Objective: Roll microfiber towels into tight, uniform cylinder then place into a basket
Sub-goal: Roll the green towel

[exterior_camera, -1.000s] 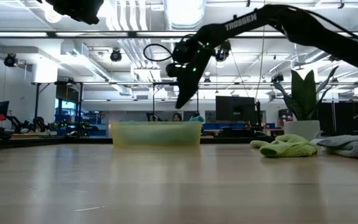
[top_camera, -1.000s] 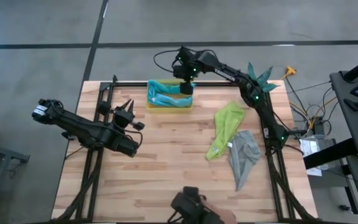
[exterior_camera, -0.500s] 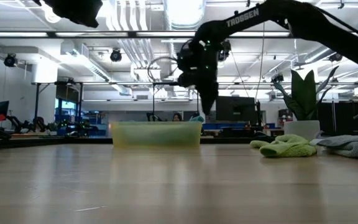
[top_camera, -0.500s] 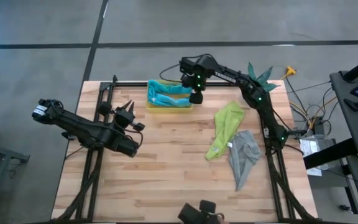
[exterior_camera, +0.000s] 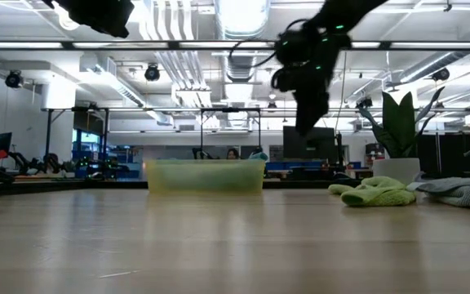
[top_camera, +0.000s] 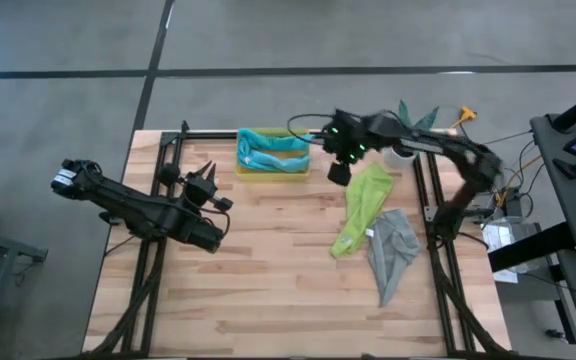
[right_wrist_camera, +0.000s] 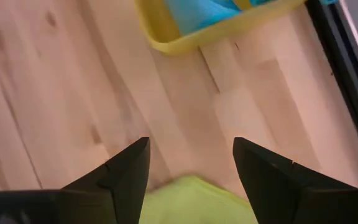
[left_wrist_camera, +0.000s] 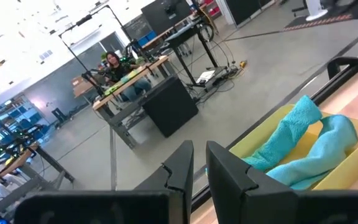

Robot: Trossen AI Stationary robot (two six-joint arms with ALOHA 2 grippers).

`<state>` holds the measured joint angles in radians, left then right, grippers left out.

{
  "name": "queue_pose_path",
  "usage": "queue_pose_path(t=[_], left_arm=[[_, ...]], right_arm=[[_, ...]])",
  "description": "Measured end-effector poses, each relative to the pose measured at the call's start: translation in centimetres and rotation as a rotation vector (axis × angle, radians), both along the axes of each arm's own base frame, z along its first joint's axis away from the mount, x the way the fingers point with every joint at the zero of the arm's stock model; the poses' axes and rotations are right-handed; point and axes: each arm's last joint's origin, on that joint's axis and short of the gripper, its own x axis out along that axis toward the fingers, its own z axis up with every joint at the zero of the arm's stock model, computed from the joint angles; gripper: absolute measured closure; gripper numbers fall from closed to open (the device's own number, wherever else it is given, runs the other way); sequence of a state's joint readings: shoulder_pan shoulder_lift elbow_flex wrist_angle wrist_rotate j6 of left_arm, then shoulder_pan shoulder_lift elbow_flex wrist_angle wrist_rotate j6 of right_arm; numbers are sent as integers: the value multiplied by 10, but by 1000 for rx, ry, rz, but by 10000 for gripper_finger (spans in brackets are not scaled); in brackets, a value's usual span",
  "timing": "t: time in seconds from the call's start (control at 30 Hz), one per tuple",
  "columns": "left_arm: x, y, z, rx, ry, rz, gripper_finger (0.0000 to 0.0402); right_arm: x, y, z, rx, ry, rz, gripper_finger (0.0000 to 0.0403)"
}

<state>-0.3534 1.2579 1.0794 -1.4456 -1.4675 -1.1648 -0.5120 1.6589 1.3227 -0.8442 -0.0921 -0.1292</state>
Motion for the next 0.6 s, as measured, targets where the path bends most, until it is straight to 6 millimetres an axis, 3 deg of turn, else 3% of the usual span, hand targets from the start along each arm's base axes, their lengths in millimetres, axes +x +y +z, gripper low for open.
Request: queue_pose_path(t=[0.17, 0.33, 0.47, 0.6], left_arm=[[4, -2, 0, 2, 12, -8, 372], [35, -13, -5, -102, 131, -113, 372], [79, -28, -4, -223, 196, -455, 372], [113, -43, -13, -176, 205, -790, 372]], right_arm=[[-35, 42, -14, -78, -198, 1, 177], [-65, 80, -45, -92, -369, 23, 177], [-82, 104, -65, -79, -471, 56, 177], [-96, 125, -77, -96, -529, 54, 177]])
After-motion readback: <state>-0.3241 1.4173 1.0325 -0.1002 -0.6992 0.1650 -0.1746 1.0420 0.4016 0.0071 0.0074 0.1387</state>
